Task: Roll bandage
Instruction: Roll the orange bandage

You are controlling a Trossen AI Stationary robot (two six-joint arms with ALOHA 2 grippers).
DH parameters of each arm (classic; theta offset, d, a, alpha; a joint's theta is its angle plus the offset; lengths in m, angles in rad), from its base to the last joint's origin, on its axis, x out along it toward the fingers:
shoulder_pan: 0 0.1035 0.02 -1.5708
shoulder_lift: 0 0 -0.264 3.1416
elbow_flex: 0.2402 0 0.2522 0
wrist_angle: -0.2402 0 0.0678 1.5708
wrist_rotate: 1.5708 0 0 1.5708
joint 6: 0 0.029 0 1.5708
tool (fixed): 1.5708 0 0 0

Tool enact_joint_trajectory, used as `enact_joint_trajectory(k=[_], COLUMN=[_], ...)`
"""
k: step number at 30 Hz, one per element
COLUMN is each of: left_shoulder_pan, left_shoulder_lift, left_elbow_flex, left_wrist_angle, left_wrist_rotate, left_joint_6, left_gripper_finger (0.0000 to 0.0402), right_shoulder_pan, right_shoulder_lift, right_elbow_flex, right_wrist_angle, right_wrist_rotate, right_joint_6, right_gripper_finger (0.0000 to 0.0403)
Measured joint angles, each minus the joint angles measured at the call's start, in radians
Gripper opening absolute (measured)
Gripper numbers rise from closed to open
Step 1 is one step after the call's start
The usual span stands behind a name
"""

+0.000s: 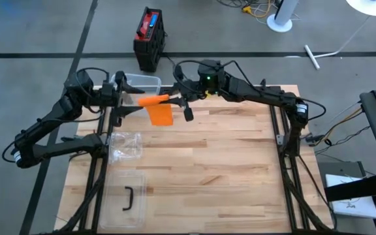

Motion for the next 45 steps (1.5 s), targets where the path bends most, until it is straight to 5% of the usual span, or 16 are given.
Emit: enact_joint_trajectory(k=[9, 21, 36, 45], left_shoulder_pan=[0.001, 0.001, 0.000, -0.001], left_shoulder_lift=[0.028, 0.055, 0.048, 0.066], left_elbow_flex=[0.007, 0.007, 0.007, 0.007], left_wrist_angle=[-0.004, 0.059, 0.104, 0.104], left_wrist_rotate=[0.089, 0.206, 0.225, 0.139], left_joint_6=[-0.042, -0.226, -0.424, -0.472], left_gripper_finger=[0.0302, 0.0332, 0.0308, 0.0226], right_shoulder_pan=[0.027, 0.083, 0.083, 0.080], right_shoulder_lift=[-0.017, -0.018, -0.014, -0.013], right_elbow_flex=[0.000, 0.000, 0.000, -0.005], right_wrist_angle=[-0.006, 0.004, 0.004, -0.003], right_wrist_rotate=[0.005, 0.251, 0.306, 0.340], right_joint_6=[-0.135, -0.477, -0.676, -0.723], right_gripper_finger=[0.0039, 0.0039, 0.0039, 0.0045])
